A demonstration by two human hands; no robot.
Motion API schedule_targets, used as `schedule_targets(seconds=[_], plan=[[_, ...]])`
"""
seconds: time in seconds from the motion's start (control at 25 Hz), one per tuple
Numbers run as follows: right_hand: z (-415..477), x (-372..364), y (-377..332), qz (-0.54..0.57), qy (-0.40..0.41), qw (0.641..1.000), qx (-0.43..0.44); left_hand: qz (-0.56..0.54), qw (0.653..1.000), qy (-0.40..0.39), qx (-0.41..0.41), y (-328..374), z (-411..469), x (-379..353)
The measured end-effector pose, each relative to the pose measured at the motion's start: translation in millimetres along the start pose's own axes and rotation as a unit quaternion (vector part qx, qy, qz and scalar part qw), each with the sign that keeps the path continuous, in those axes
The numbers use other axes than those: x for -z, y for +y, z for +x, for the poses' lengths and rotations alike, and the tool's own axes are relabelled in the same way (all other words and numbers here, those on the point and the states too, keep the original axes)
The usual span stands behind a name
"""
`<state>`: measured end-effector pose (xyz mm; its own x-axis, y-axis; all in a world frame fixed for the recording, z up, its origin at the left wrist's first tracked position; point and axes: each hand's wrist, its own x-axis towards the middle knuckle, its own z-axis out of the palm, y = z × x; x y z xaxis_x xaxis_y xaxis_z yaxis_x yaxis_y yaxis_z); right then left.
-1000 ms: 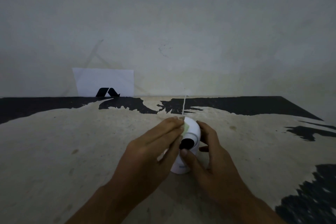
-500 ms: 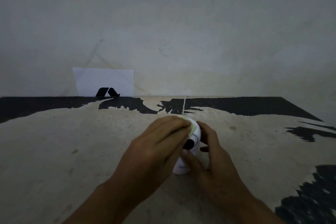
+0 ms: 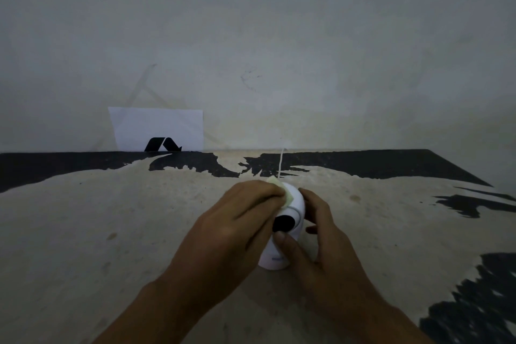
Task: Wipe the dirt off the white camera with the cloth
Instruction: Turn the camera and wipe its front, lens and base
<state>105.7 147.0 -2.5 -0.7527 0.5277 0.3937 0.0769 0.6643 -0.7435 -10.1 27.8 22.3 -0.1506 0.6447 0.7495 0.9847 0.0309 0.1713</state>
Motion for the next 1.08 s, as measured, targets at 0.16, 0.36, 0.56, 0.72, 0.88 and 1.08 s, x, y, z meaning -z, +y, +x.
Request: schedule_targets(seconds=[0.16, 0.36, 0.56, 0.72, 0.88, 1.08], plan=[[0, 4, -3, 0.005, 0.008, 1.000, 0.012, -0.059, 0.987, 0.056, 0.135, -4, 6, 8], [1, -1, 3, -0.001, -0.015, 1.000, -0.013, -0.020, 1.000, 0.012, 0.003, 4, 6, 11], [1, 0, 4, 0.003, 0.005, 1.000, 0.014, 0.038, 0.996, -0.049, -0.070, 0, 3, 8], [1, 1, 5, 0.011, 0.012, 1.000, 0.019, -0.004, 0.999, -0.001, 0.051, -7, 1, 4], [1, 0, 4, 0.003, 0.009, 1.000, 0.026, -0.040, 0.990, 0.065, 0.119, -9, 7, 8], [0, -3, 5, -0.016, 0.002, 1.000, 0.007, -0.012, 1.000, 0.001, -0.019, 4, 5, 9]])
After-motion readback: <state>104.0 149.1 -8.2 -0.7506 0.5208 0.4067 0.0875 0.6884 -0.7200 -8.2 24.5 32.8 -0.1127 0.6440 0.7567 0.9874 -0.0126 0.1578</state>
